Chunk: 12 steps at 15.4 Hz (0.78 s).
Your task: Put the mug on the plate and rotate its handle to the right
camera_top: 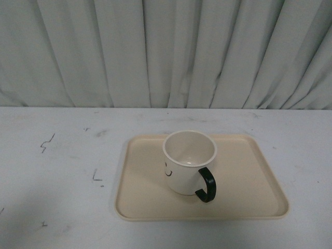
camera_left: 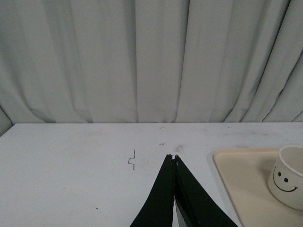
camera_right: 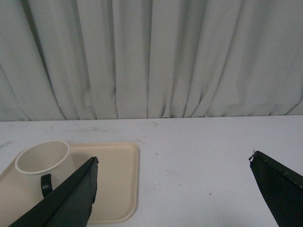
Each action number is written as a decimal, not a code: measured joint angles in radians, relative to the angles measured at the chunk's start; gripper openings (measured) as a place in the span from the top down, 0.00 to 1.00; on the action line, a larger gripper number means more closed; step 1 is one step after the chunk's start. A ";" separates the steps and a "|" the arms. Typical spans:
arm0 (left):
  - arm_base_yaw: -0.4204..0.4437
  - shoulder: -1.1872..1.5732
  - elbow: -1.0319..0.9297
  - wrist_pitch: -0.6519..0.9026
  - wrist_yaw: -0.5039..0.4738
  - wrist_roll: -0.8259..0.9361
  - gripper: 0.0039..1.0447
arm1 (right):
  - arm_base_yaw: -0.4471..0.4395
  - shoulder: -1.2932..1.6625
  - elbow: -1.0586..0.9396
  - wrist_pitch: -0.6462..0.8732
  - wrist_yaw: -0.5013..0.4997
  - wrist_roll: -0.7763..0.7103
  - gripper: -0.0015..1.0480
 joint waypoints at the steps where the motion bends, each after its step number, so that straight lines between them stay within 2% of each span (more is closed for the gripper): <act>1: 0.000 -0.019 0.000 -0.016 0.000 0.000 0.99 | 0.000 0.000 0.000 0.000 0.000 0.000 0.06; 5: 0.000 -0.093 0.001 -0.106 0.000 0.000 0.99 | 0.000 0.000 0.000 0.000 0.000 0.000 0.06; 6: 0.000 -0.202 0.000 -0.252 0.002 0.000 0.99 | 0.000 0.000 0.000 0.000 0.000 0.000 0.06; 8: 0.000 -0.232 0.000 -0.247 0.000 0.000 0.99 | 0.000 0.000 0.000 0.000 0.000 0.000 0.06; 9: 0.000 -0.232 0.000 -0.239 0.000 -0.001 0.93 | 0.000 0.000 0.000 -0.001 0.000 0.000 0.06; 11: 0.000 -0.232 0.000 -0.243 0.000 0.000 0.64 | 0.000 0.000 0.000 0.000 0.000 0.000 0.06; 12: 0.000 -0.232 0.000 -0.243 0.000 0.000 0.53 | 0.000 0.000 0.000 0.000 0.000 0.000 0.06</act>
